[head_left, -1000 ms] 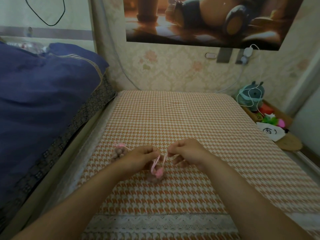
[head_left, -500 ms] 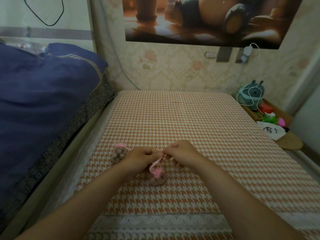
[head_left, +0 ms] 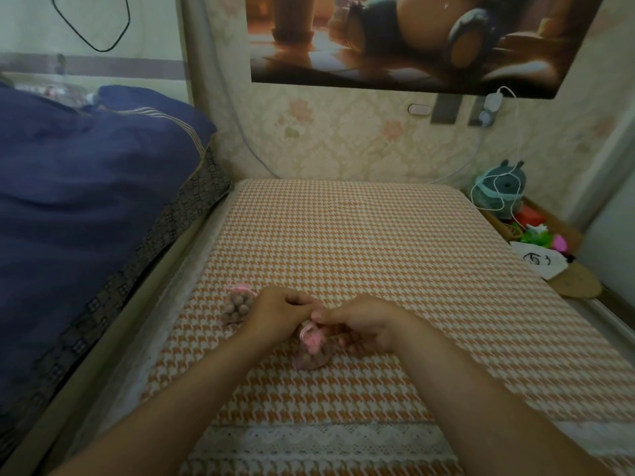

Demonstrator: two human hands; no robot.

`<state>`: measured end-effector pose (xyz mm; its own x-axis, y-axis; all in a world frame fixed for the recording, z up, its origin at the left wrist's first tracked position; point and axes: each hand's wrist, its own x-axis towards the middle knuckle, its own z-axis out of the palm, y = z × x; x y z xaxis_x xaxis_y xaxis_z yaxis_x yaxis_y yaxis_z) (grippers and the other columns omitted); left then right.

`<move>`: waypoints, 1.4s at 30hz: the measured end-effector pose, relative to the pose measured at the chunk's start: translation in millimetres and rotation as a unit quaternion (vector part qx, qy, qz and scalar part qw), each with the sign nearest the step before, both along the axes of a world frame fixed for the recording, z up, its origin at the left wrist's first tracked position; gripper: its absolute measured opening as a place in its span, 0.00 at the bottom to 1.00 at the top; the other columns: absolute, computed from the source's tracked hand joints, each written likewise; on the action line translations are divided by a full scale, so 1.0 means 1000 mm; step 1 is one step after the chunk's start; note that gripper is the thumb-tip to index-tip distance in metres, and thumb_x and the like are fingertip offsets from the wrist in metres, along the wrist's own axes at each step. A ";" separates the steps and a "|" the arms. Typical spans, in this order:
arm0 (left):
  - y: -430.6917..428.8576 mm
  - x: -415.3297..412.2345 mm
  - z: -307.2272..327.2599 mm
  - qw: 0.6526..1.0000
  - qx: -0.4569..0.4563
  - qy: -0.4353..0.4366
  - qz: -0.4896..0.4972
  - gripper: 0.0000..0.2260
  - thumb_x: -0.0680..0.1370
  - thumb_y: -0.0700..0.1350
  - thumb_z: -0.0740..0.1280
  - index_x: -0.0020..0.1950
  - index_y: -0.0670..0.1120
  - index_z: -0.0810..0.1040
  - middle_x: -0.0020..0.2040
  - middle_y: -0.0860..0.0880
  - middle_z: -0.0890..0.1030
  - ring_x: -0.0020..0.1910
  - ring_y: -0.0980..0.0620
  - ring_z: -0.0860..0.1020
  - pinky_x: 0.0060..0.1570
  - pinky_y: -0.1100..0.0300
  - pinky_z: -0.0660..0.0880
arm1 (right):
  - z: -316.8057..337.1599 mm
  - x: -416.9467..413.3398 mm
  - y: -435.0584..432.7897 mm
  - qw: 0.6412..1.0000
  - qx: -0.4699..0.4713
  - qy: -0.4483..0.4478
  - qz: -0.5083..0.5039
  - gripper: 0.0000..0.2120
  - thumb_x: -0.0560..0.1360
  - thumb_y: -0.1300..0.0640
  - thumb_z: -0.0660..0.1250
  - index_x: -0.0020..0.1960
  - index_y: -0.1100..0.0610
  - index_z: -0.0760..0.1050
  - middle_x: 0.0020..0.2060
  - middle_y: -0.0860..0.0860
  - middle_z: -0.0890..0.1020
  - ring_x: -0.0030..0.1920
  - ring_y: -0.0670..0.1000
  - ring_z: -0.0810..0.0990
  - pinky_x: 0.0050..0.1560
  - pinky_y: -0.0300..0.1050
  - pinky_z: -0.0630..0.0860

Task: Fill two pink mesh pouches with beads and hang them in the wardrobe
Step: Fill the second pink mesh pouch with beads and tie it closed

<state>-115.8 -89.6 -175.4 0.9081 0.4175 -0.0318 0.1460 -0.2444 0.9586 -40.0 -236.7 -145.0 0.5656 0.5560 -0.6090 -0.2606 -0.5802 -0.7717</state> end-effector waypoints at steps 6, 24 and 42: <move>0.000 0.002 0.004 1.000 0.003 0.015 0.024 0.02 0.69 0.43 0.77 0.38 0.47 0.86 0.35 0.48 0.86 0.36 0.54 0.83 0.41 0.55 0.80 | -0.003 -0.002 0.001 0.998 0.056 -0.010 -0.031 0.05 0.74 0.56 0.74 0.43 0.58 0.83 0.28 0.48 0.82 0.24 0.42 0.74 0.26 0.35 0.68; 0.027 -0.017 0.017 0.983 0.118 0.140 -0.032 0.08 0.70 0.48 0.78 0.44 0.46 0.87 0.39 0.49 0.86 0.39 0.56 0.83 0.44 0.60 0.80 | -0.022 0.007 0.003 0.987 0.007 0.080 -0.142 0.12 0.81 0.52 0.64 0.40 0.55 0.78 0.26 0.45 0.81 0.24 0.44 0.79 0.28 0.37 0.71; 0.027 -0.013 -0.004 0.936 0.325 0.121 -0.060 0.12 0.69 0.58 0.72 0.39 0.51 0.86 0.33 0.54 0.84 0.36 0.59 0.81 0.42 0.57 0.79 | -0.024 -0.013 0.004 0.816 -0.012 -0.552 0.170 0.06 0.70 0.49 0.73 0.45 0.47 0.86 0.46 0.43 0.84 0.47 0.44 0.80 0.48 0.47 0.77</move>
